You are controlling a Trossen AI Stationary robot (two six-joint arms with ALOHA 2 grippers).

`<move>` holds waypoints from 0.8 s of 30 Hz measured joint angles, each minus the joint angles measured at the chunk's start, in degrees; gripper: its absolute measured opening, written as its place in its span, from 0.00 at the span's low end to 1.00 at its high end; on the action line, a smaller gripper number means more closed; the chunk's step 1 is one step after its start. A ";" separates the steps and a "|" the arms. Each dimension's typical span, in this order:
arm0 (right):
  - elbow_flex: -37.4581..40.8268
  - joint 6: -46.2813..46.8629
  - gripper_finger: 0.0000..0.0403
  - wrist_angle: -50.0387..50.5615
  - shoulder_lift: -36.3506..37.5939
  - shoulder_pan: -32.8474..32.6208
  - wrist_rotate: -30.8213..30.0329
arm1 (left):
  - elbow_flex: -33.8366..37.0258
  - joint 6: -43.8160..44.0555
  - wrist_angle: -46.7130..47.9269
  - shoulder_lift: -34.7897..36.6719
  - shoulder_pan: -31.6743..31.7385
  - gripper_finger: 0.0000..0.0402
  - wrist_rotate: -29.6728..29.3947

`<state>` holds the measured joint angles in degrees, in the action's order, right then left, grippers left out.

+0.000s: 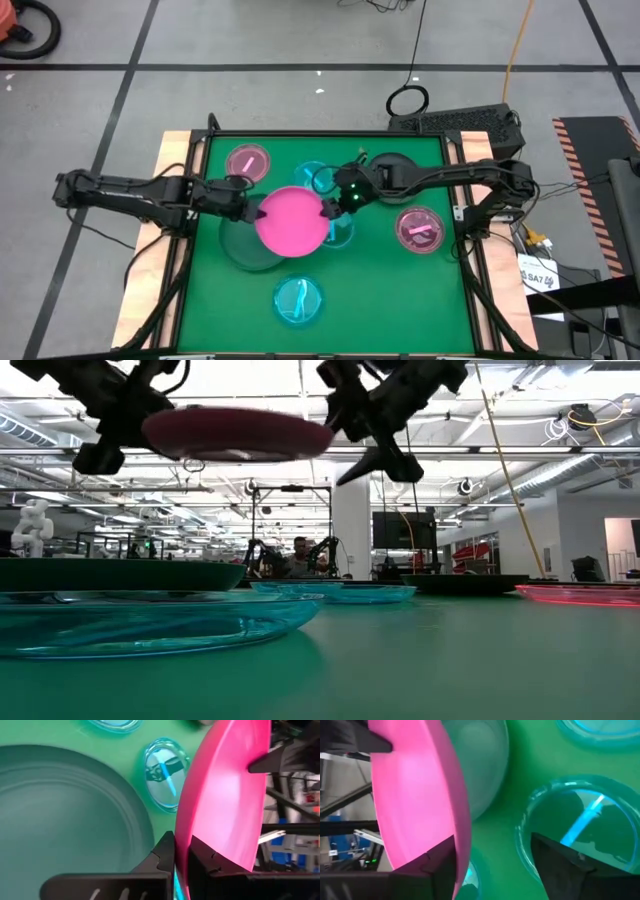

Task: Stack plastic plates
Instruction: Stack the pink plate on top of the green plate

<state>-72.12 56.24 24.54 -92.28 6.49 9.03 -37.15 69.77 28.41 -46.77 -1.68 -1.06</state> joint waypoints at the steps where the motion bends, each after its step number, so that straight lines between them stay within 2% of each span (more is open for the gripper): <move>1: 0.02 -0.80 0.59 -0.14 0.50 0.27 0.04 | -0.02 0.03 0.50 0.72 0.24 0.05 0.37; 7: 0.12 -6.21 0.61 1.73 2.60 1.63 1.04 | -0.01 -0.45 5.10 4.00 0.70 0.05 1.84; 8: 0.48 -7.06 0.61 4.11 2.94 1.83 0.79 | 0.21 -1.03 6.80 4.87 0.56 0.04 4.73; 10: 0.89 -8.75 0.60 7.12 2.78 2.28 0.83 | -0.15 -1.29 8.59 6.22 0.34 0.03 5.90; 18: 0.53 -15.54 0.60 20.41 2.80 2.42 2.77 | -0.09 -2.07 21.50 10.96 1.55 0.03 3.63; 24: 0.42 -15.82 0.60 20.74 2.96 2.46 3.02 | -0.04 -5.96 29.42 11.25 3.04 0.03 0.13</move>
<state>-71.69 40.41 45.28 -89.32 8.95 12.04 -37.19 63.81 57.83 -35.52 1.36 -0.93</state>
